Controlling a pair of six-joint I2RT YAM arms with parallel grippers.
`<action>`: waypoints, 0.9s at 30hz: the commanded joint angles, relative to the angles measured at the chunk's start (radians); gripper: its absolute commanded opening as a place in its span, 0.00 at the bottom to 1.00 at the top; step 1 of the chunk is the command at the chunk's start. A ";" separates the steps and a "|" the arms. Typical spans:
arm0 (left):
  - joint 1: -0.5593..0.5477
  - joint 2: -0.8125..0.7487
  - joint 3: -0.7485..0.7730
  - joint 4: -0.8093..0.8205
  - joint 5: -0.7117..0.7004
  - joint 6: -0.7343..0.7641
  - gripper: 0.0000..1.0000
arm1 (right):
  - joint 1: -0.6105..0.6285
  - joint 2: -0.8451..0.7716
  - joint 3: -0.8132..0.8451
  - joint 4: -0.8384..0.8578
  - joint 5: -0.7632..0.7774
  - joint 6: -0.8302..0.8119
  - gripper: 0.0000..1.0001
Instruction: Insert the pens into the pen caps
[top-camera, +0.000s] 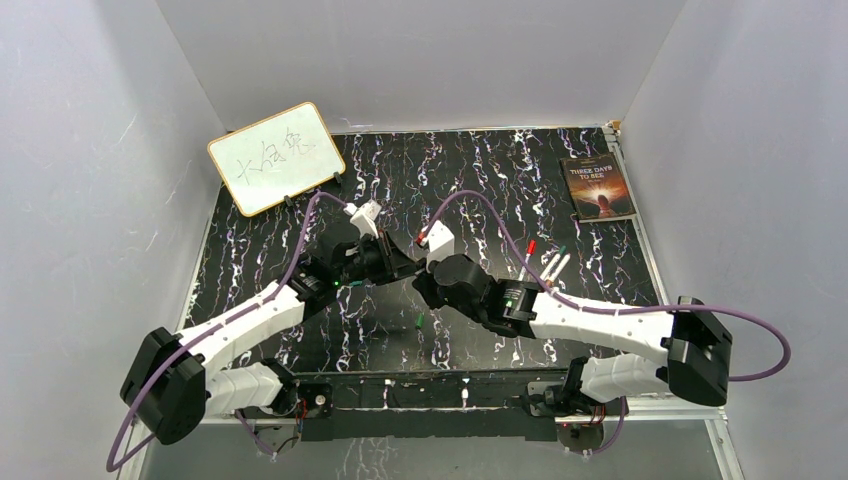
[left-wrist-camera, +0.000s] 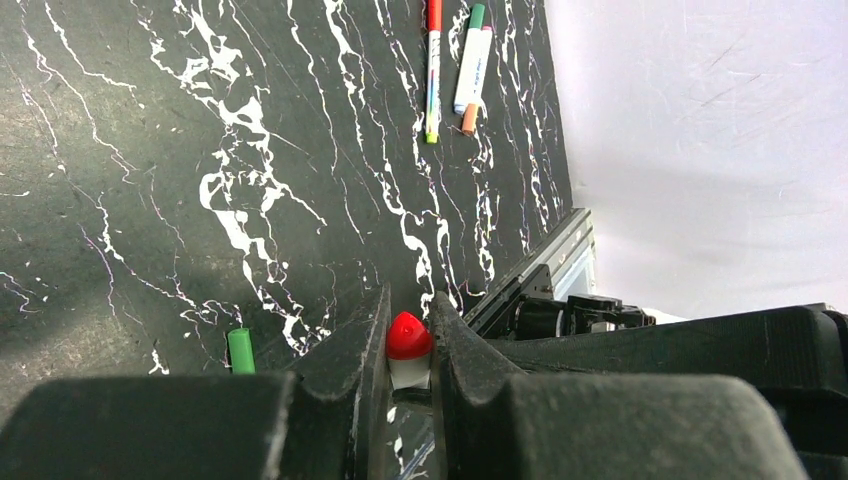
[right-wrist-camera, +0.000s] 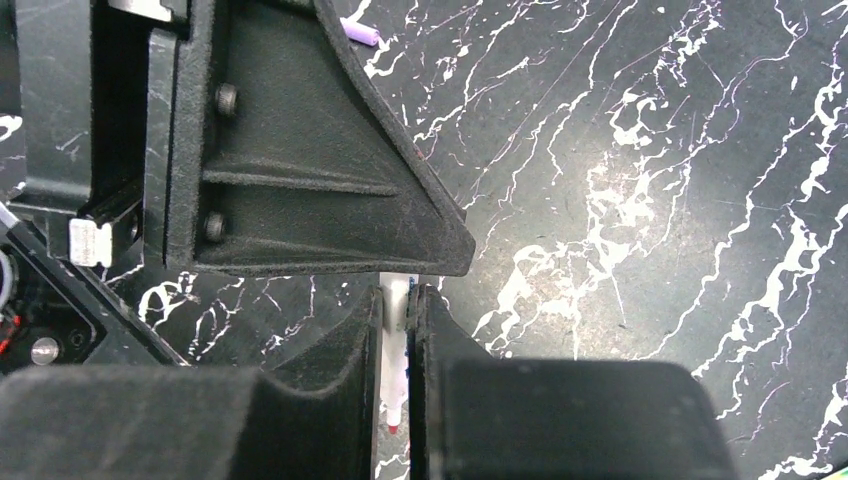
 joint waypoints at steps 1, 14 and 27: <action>-0.005 -0.073 -0.008 0.044 -0.065 0.010 0.00 | 0.003 -0.062 0.039 0.070 0.009 0.028 0.14; -0.005 -0.283 -0.066 0.260 -0.287 0.233 0.00 | 0.003 -0.362 -0.297 0.542 -0.047 0.514 0.57; -0.010 -0.406 -0.074 0.336 -0.250 0.440 0.00 | 0.003 -0.308 -0.370 0.798 0.073 0.978 0.66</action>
